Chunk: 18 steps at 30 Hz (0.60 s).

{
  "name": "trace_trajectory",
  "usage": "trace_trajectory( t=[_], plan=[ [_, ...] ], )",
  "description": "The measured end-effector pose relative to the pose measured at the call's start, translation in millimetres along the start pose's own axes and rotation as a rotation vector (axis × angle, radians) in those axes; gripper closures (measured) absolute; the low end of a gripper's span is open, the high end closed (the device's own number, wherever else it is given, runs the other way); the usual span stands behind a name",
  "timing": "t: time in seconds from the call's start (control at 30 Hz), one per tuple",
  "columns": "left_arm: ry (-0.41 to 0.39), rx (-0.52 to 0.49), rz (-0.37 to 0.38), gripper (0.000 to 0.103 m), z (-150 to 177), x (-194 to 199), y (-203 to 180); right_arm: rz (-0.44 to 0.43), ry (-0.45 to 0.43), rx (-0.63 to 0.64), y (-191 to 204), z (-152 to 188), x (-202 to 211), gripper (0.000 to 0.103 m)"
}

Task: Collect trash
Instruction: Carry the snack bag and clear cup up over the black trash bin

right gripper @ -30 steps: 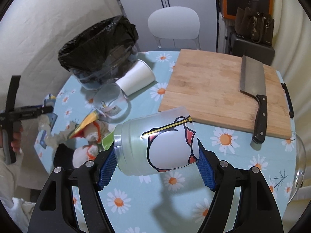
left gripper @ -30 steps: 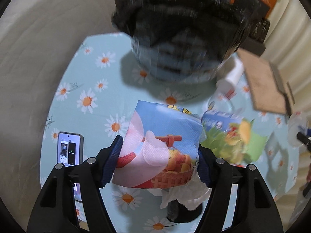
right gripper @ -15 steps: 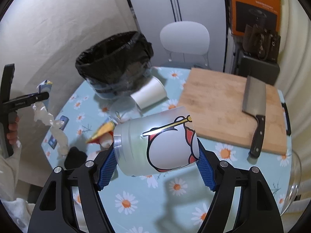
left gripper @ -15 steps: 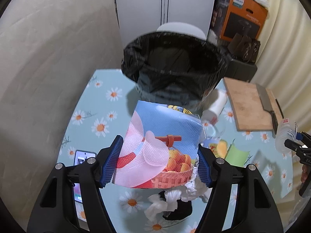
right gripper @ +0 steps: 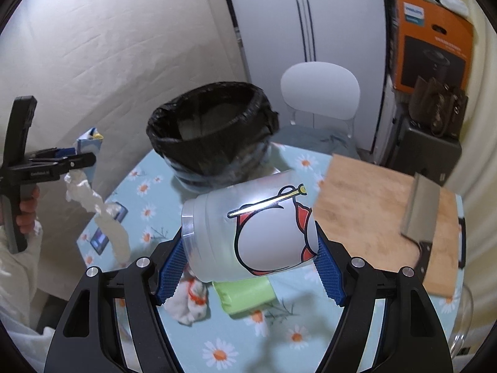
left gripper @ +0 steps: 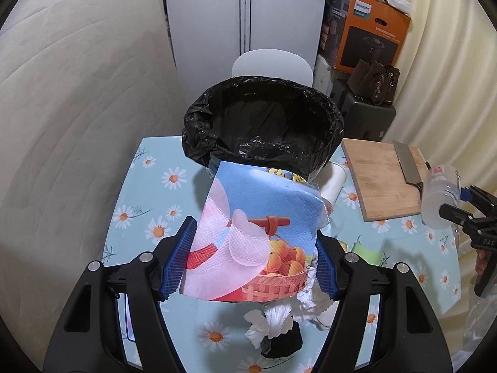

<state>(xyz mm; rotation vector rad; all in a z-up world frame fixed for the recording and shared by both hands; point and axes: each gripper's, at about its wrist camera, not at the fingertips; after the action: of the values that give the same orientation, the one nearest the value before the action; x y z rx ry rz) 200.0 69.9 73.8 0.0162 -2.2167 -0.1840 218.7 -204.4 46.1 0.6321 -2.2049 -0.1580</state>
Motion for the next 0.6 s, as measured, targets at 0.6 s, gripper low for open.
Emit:
trace_trajectory(
  t=[0.6],
  plan=[
    [-0.071,-0.075,0.136,0.034,-47.3,-37.3,24.5,-0.092,-0.035,0.089,50.3,-78.4,-54.3,0.034]
  ],
)
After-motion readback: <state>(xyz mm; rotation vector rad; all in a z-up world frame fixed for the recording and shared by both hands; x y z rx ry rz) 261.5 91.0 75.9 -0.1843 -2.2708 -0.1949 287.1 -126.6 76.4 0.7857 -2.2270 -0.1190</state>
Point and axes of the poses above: each gripper's, at about its wrist camera, not at the fingertips, and x roughly against the way its jaws point, y to its left, z to its underside, and after that the axes turned 10 degrees about -z, right-handed
